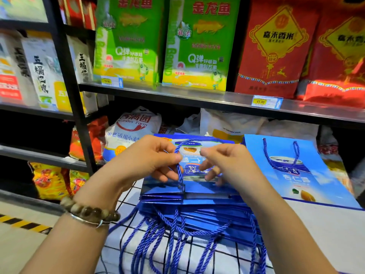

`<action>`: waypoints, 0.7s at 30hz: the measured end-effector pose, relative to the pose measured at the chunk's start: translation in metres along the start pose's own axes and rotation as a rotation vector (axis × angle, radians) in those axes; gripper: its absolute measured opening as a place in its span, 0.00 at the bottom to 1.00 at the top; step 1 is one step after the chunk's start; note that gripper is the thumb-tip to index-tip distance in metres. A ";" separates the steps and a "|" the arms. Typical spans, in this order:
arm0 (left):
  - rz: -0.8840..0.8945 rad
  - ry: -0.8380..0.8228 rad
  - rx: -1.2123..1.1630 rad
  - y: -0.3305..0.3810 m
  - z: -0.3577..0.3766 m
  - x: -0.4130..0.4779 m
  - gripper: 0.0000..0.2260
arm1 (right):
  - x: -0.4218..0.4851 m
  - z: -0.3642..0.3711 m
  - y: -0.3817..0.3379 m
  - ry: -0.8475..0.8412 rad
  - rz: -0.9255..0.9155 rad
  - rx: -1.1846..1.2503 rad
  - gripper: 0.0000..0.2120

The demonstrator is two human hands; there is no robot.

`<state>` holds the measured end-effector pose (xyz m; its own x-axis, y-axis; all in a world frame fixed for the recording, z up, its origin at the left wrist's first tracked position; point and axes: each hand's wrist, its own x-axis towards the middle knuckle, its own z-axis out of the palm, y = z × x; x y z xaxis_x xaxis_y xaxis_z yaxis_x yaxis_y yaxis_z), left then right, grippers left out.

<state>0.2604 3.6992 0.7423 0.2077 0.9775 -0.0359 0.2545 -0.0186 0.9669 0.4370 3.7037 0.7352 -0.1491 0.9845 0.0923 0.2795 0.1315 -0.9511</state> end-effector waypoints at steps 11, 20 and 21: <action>0.074 0.165 -0.105 -0.011 0.000 0.001 0.09 | -0.006 0.019 0.021 -0.127 -0.190 -0.374 0.11; 0.065 0.134 0.056 -0.024 0.007 -0.003 0.06 | -0.007 0.022 0.021 -0.111 -0.227 -0.430 0.03; 0.063 0.137 0.067 -0.025 0.005 -0.004 0.07 | -0.009 0.018 0.022 -0.134 -0.234 -0.470 0.07</action>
<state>0.2584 3.6948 0.7169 0.0952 0.9934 0.0634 0.3085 -0.0900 0.9470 0.4272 3.6953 0.7079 -0.3692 0.9034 0.2182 0.6139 0.4134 -0.6725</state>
